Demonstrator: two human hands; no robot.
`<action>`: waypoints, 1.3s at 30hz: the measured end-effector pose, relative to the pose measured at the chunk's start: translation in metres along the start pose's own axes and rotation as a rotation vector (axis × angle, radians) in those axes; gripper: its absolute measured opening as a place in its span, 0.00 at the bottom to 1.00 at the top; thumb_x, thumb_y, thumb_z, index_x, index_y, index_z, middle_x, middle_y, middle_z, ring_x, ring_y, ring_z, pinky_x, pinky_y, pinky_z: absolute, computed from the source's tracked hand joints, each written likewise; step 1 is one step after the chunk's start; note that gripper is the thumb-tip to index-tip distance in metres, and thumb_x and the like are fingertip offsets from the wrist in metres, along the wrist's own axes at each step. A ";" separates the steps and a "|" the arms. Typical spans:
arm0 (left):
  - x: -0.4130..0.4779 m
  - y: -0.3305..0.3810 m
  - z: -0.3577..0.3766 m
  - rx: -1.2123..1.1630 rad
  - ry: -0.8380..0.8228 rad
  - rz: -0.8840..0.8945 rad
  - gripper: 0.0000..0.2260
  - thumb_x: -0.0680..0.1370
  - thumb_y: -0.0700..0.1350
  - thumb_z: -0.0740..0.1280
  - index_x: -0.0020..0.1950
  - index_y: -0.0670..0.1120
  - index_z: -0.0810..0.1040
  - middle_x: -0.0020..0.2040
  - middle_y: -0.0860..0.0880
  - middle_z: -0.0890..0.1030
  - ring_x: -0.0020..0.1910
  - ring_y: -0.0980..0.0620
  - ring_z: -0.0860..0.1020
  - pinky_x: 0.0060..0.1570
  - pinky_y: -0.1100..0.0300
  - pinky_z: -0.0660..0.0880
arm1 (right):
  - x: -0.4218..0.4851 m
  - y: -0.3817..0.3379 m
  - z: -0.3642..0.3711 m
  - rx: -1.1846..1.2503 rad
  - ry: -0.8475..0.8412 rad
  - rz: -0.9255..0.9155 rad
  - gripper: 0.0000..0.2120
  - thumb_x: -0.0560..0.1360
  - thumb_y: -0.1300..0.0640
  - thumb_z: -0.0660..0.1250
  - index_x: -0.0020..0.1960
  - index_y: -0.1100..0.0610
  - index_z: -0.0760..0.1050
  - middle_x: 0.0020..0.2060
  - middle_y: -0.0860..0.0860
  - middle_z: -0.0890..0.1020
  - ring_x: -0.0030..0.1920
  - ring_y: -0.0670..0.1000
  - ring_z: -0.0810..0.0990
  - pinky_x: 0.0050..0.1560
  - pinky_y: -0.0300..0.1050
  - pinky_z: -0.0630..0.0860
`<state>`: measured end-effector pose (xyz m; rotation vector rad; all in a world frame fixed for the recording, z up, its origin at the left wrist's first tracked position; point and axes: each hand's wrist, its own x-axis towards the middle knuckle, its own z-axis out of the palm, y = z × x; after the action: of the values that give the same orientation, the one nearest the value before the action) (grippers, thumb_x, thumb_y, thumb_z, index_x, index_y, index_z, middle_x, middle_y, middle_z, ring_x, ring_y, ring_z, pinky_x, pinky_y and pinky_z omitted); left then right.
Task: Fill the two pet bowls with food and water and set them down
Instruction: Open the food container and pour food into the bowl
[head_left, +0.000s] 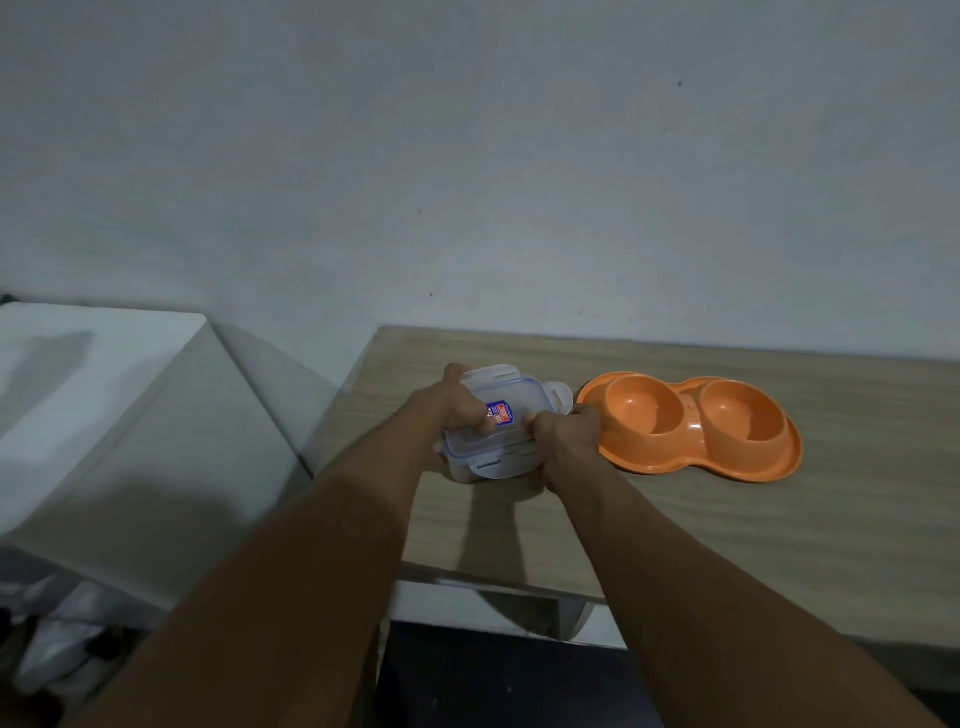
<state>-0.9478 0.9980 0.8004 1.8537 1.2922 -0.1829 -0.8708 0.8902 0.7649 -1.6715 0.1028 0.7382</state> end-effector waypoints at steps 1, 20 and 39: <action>-0.003 0.000 -0.003 0.010 -0.008 -0.014 0.38 0.71 0.40 0.73 0.74 0.51 0.55 0.61 0.37 0.73 0.55 0.36 0.78 0.46 0.47 0.79 | 0.001 -0.001 -0.001 -0.007 0.001 0.000 0.20 0.68 0.64 0.71 0.53 0.51 0.65 0.49 0.56 0.77 0.50 0.60 0.80 0.55 0.61 0.79; -0.031 0.010 -0.006 0.089 0.235 0.004 0.33 0.69 0.43 0.77 0.70 0.50 0.65 0.61 0.42 0.76 0.59 0.40 0.77 0.47 0.54 0.75 | 0.013 -0.023 -0.026 -0.388 -0.039 -0.148 0.16 0.75 0.60 0.65 0.62 0.63 0.75 0.57 0.61 0.80 0.58 0.63 0.79 0.51 0.50 0.75; -0.102 -0.015 0.083 0.037 0.155 -0.054 0.44 0.68 0.42 0.78 0.77 0.54 0.56 0.71 0.40 0.68 0.62 0.38 0.74 0.56 0.42 0.77 | -0.028 0.028 -0.107 -0.528 0.018 -0.142 0.14 0.75 0.57 0.66 0.60 0.59 0.73 0.57 0.60 0.79 0.58 0.63 0.78 0.60 0.60 0.76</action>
<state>-0.9799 0.8696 0.7954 1.8960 1.4549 -0.0933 -0.8624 0.7763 0.7609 -2.1599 -0.2143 0.6772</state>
